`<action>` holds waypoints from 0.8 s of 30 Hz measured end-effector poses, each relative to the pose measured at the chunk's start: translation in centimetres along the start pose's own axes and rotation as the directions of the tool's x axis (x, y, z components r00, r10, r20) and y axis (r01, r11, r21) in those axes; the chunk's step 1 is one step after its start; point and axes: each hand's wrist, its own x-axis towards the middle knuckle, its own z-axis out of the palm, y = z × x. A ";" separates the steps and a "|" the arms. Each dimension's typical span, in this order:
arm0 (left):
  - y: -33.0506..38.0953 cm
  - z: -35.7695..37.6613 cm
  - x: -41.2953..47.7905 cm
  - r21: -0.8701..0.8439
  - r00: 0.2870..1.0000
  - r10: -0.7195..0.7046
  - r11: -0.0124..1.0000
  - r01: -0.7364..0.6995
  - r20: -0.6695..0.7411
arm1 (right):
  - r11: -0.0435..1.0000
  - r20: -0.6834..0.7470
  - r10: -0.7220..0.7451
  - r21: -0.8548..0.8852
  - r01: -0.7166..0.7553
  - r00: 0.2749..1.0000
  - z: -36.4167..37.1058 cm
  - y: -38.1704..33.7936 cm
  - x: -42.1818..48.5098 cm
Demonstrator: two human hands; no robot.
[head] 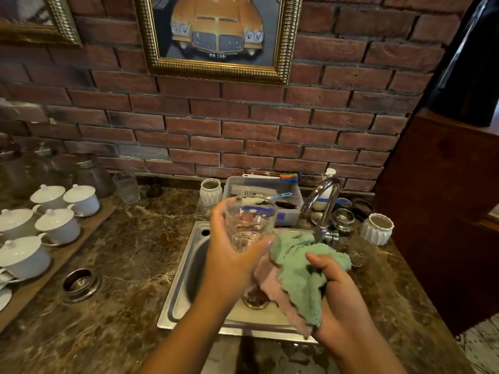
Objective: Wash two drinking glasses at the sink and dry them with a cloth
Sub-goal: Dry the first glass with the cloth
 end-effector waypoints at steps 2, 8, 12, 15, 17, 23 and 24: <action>-0.8 -1.3 0.1 -0.043 0.999 -0.037 0.998 0.035 -0.039 | 0.997 -0.042 0.039 -0.059 -0.042 0.998 -1.2 -0.1 0.1; -3.0 -3.6 -1.5 -0.082 0.987 -0.148 0.985 0.153 0.062 | 0.380 -0.251 -0.124 -0.906 -0.188 0.960 -4.2 -0.2 1.0; -4.1 -3.8 -3.2 0.002 0.954 -0.228 0.973 0.232 0.196 | 0.107 -0.297 -0.148 -0.953 -0.283 0.943 -6.7 -0.2 1.5; -4.5 -3.3 -4.1 0.015 0.920 -0.262 0.963 0.269 0.290 | 0.342 -0.381 -0.177 -0.889 -0.306 0.908 -7.3 -0.7 1.2; -4.6 -2.9 -4.7 0.024 0.899 -0.279 0.957 0.288 0.337 | 0.660 -0.480 -0.132 -0.696 -0.284 0.868 -7.2 -1.0 0.9; -4.2 -1.5 -5.6 -0.069 0.850 -0.355 0.909 0.411 0.389 | 0.915 -0.330 -0.113 -0.401 -0.030 0.937 -4.9 -2.1 -0.2; -4.0 -1.4 -5.5 -0.063 0.859 -0.346 0.916 0.397 0.378 | 0.825 -0.321 -0.228 -0.566 0.007 0.919 -4.5 -2.0 -0.1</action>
